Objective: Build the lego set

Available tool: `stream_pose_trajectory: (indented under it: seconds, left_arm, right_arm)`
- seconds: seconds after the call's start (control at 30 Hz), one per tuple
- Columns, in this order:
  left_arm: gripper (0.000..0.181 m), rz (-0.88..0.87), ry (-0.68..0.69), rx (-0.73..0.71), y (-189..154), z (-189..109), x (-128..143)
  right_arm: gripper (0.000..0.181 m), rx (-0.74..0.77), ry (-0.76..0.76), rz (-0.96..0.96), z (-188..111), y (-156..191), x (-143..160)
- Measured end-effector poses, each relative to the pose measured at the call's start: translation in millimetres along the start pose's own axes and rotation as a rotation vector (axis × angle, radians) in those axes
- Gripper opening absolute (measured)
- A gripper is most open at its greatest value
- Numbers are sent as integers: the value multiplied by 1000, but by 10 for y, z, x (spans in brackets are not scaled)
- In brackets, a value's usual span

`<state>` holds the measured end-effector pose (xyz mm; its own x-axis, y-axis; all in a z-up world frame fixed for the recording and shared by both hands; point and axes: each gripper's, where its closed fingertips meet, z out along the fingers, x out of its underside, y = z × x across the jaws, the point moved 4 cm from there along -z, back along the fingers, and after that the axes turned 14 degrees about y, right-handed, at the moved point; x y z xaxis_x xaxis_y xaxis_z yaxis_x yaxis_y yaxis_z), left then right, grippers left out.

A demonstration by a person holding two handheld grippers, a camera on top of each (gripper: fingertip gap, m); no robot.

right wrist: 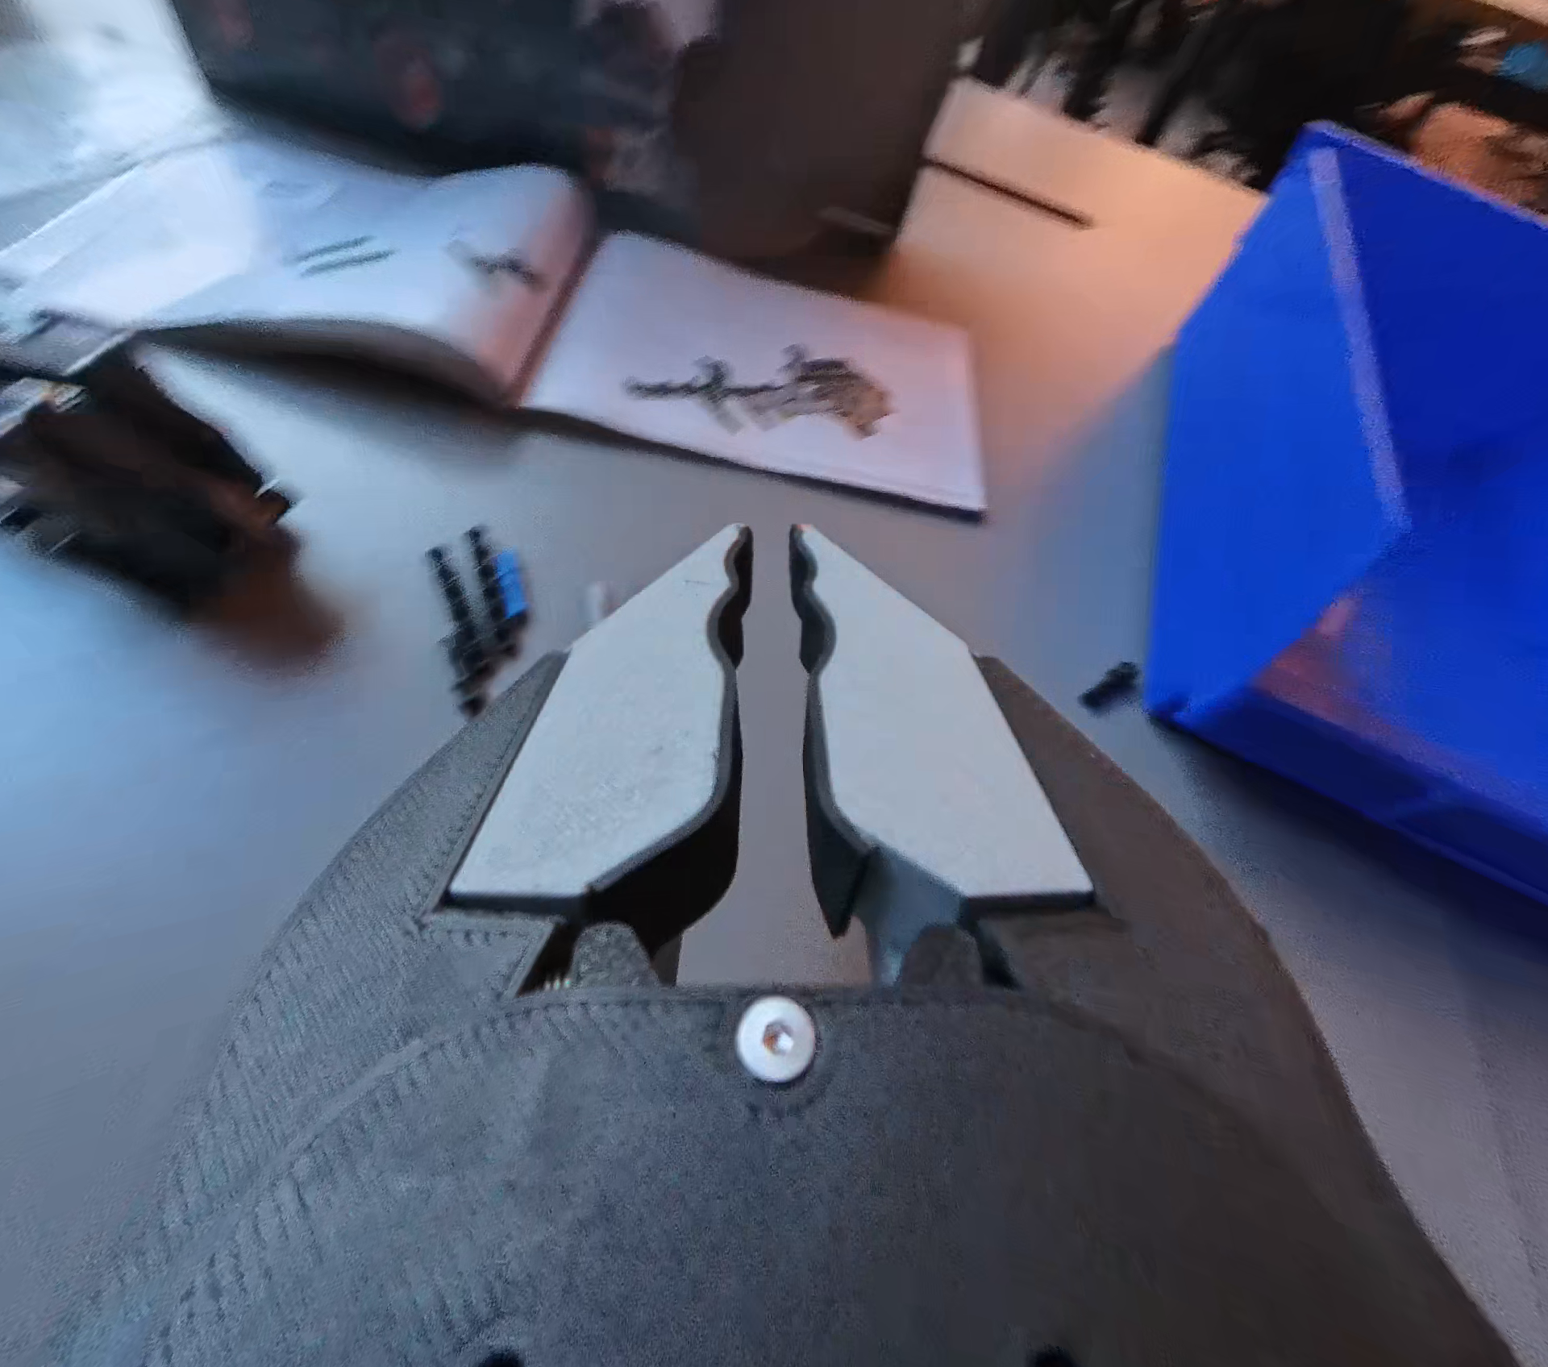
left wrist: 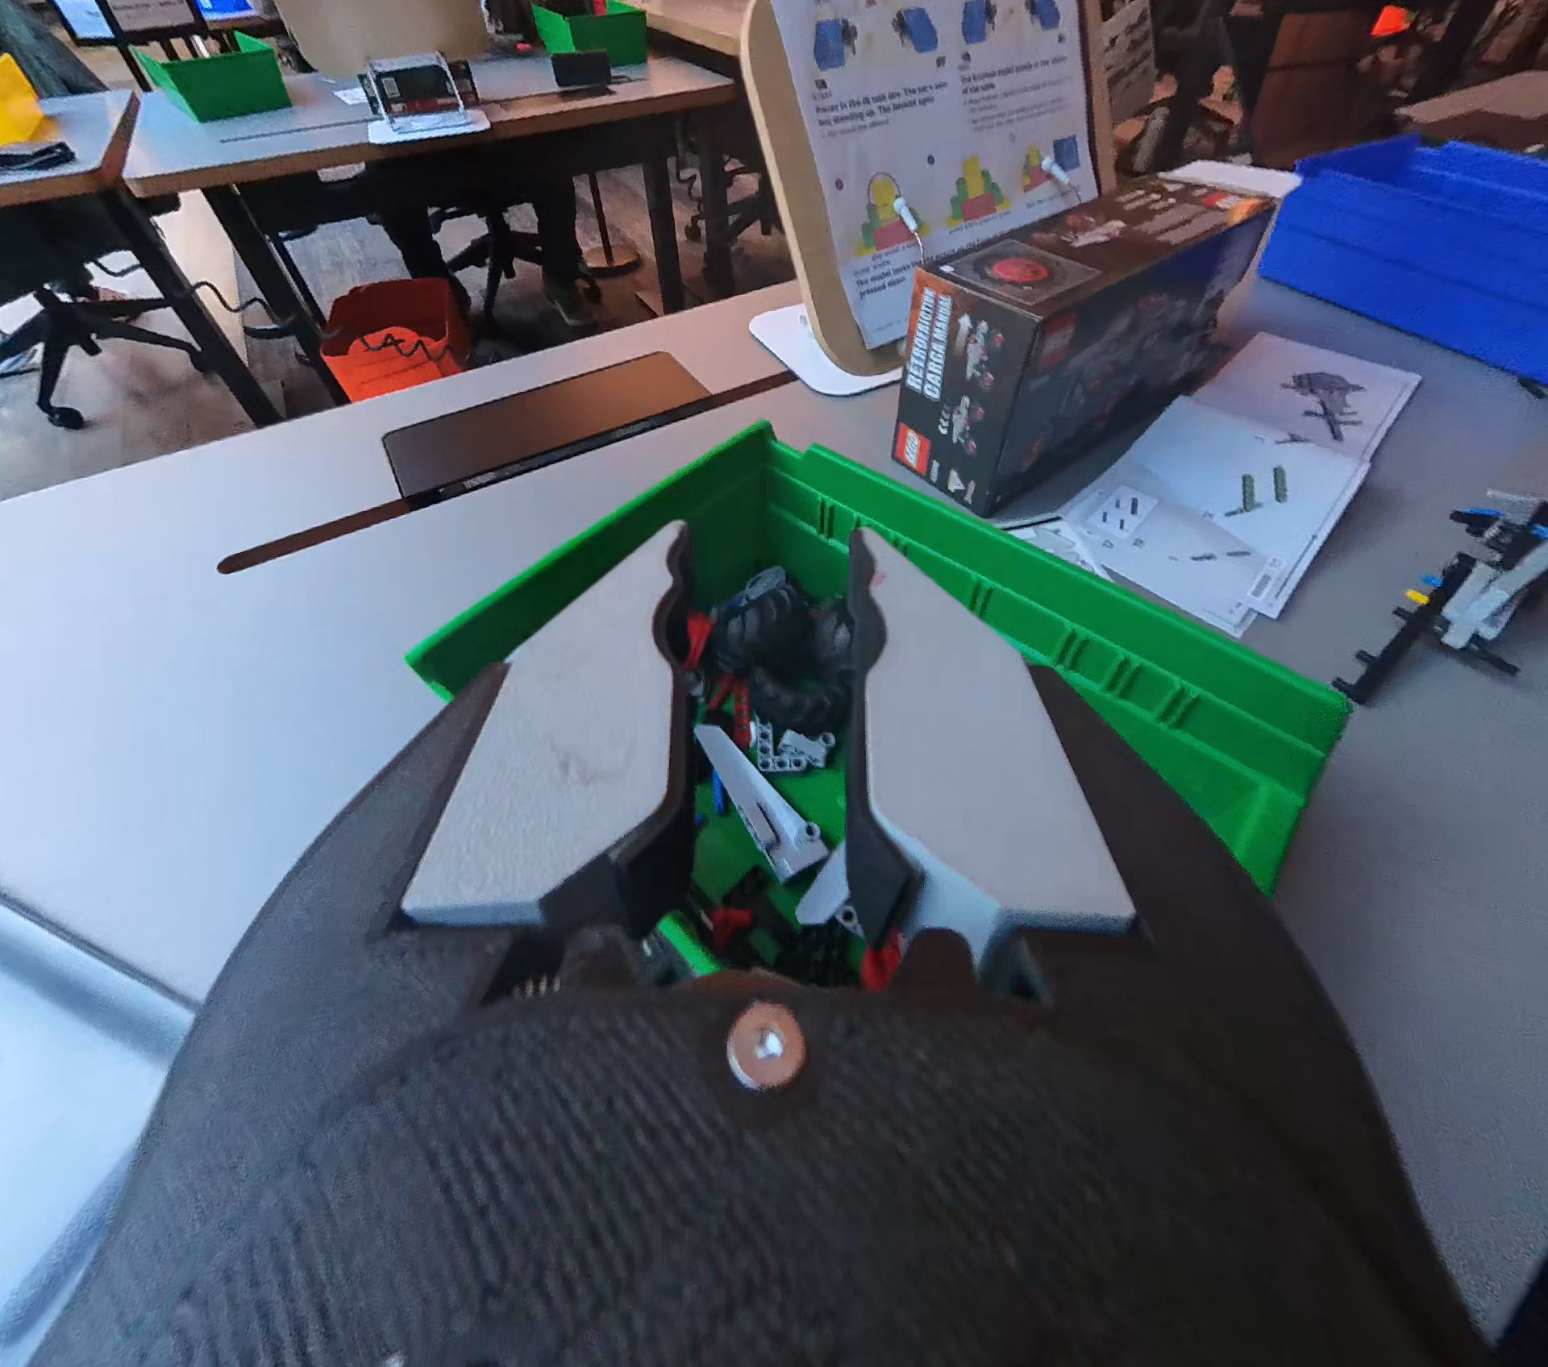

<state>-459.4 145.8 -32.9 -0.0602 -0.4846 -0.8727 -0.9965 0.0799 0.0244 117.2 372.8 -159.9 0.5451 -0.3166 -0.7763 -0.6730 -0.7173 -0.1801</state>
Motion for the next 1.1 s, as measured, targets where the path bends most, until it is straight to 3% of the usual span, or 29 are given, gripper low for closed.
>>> stream_pose_trajectory:
  seconds: [0.03,0.17,0.33,0.5,0.63,0.8,1.1]
  left_arm:
    - [36,-6,-14,-7,58,31,-23]
    - [36,-16,-98,-98,370,106,-69]
    - [26,-40,-157,-249,709,152,65]
    - [24,-85,-228,-171,671,147,121]
    - [4,-80,-289,-229,690,133,132]
    - [6,-159,-273,-118,659,243,203]
    - [11,-167,-189,-104,655,309,232]
  right_arm:
    - [6,37,-32,32,17,-116,-33]
    - [7,123,-110,96,154,-445,-122]
    - [7,132,-115,132,322,-617,-132]
    - [8,166,-81,103,405,-591,-92]
    - [7,208,-94,109,366,-614,-97]
    - [6,195,-102,154,344,-668,-69]
    - [2,134,-168,99,259,-506,-139]
